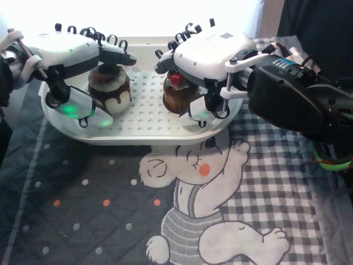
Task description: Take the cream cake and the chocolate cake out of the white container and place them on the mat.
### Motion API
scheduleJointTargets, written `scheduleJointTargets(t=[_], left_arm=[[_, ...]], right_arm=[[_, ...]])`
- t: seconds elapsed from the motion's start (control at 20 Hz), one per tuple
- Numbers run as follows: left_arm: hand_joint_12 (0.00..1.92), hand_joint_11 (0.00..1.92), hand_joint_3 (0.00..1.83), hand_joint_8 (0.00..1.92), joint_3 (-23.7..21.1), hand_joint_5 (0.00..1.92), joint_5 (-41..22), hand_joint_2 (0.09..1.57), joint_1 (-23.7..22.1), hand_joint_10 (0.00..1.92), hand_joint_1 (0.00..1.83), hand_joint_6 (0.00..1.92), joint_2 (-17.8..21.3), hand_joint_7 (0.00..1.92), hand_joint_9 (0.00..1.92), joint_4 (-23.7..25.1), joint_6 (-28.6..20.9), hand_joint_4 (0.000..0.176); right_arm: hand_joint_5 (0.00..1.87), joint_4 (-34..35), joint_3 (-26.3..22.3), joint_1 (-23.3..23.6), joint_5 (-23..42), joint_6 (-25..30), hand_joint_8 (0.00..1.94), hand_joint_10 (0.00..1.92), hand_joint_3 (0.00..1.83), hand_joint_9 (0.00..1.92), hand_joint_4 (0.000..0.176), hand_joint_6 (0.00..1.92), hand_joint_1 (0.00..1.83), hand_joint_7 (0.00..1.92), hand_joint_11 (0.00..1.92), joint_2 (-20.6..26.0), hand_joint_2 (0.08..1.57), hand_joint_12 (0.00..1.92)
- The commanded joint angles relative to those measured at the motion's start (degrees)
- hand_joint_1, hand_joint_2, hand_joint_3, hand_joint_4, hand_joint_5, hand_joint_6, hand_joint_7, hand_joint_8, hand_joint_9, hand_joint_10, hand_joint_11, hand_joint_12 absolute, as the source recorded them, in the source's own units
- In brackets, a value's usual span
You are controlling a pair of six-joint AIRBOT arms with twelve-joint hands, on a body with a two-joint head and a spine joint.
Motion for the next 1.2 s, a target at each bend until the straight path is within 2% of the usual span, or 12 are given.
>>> scheduleJointTargets(t=[0.0,0.05,0.1,0.15,0.2,0.25,0.35,0.6,0.7,0.85,0.9,1.15], left_arm=[[1.41,0.06,0.03,0.05,0.18,0.54,-5.32,1.11,-0.21,0.13,1.04,0.05,-0.35,0.54,0.57,0.14,-0.02,0.000],[1.46,0.24,0.01,0.07,0.54,0.67,-5.13,1.19,-0.09,0.29,1.11,0.05,-0.67,0.73,0.73,0.13,-0.02,0.000],[1.40,0.45,0.00,0.95,0.92,0.67,-4.98,1.20,0.04,1.15,1.29,1.05,-1.02,0.80,0.83,-0.04,-0.02,0.000],[1.45,0.43,0.00,1.21,1.11,0.65,-4.96,1.23,0.15,1.43,1.33,1.32,-1.23,0.76,0.76,-0.21,-0.02,0.000],[1.47,0.45,0.00,1.30,1.41,0.64,-4.96,1.24,0.31,1.52,1.33,1.39,-1.49,0.74,0.72,-0.63,-0.02,0.000],[1.48,0.44,0.00,1.34,1.64,0.64,-4.99,1.25,0.45,1.56,1.33,1.41,-1.65,0.71,0.70,-1.08,-0.02,0.000],[1.48,0.43,0.00,1.33,2.02,0.66,-5.25,1.25,0.95,1.54,1.33,1.43,-1.89,0.70,0.70,-2.10,-0.02,0.000],[1.49,0.54,0.00,1.39,2.11,0.59,-6.91,1.26,1.62,1.55,1.32,1.44,-2.07,0.69,0.73,-3.66,-0.27,0.000],[1.52,0.59,0.00,1.36,1.04,0.62,-9.29,1.25,1.66,1.52,1.33,1.40,-1.36,0.70,0.76,-3.52,-0.66,0.000],[1.57,0.62,0.00,1.38,-3.23,0.62,-14.86,1.25,1.61,1.54,1.33,1.36,1.89,0.70,0.77,-1.71,-0.81,0.000],[1.57,0.60,0.00,1.38,-4.66,0.62,-16.77,1.25,1.48,1.55,1.33,1.37,3.05,0.70,0.76,-0.87,-0.92,0.000],[1.53,0.55,0.00,1.33,-12.19,0.63,-25.80,1.24,2.12,1.50,1.33,1.37,8.93,0.77,0.73,5.65,-4.31,0.000]], right_arm=[[0.66,-0.95,0.18,0.46,5.15,-0.19,0.09,0.86,0.00,0.42,0.000,0.04,1.11,0.72,0.18,-0.20,0.98,1.51],[0.74,-0.96,0.21,0.46,5.15,-0.19,0.10,0.82,0.01,0.50,0.000,0.04,1.13,0.79,0.23,-0.27,1.05,1.49],[0.84,-0.96,0.23,0.46,5.15,-0.19,0.10,0.75,0.00,0.65,0.000,0.91,1.13,0.90,0.34,-0.34,1.14,1.47],[0.83,-0.96,0.23,0.46,5.15,-0.19,0.08,0.67,0.00,0.73,0.000,1.14,1.13,0.97,0.39,-0.38,1.18,1.43],[0.90,-0.96,0.23,0.46,5.15,-0.19,0.95,0.63,0.00,0.78,0.000,1.16,1.19,0.86,0.43,-0.42,1.18,1.43],[0.87,-0.96,0.23,0.45,5.15,-0.19,1.15,1.33,0.00,0.78,0.000,1.06,1.32,0.82,0.55,-0.44,1.19,1.56],[0.79,-0.96,0.23,0.45,5.15,-0.19,1.25,1.53,0.00,0.76,0.000,1.08,1.35,0.81,0.60,-0.51,1.20,1.59],[0.80,-0.95,-0.35,0.45,5.91,-0.19,1.29,1.12,0.00,1.02,0.000,1.01,1.26,0.95,0.84,-0.24,1.18,1.55],[0.77,-1.02,-2.08,0.45,8.45,-0.19,1.36,1.52,0.00,0.80,0.000,0.97,1.33,0.81,0.71,1.43,1.21,1.71],[0.73,-2.38,-6.50,0.45,14.59,-0.18,1.36,1.62,0.00,0.77,0.000,1.01,1.35,0.78,0.75,5.79,1.22,1.73],[0.70,-3.14,-7.71,0.45,16.19,-0.17,1.37,1.59,0.00,0.75,0.000,1.06,1.35,0.80,0.48,6.79,1.22,1.66],[0.80,-9.33,-15.79,0.40,25.15,-0.17,1.40,1.41,0.00,0.96,0.000,1.01,1.24,0.90,0.90,13.18,1.19,1.72]])
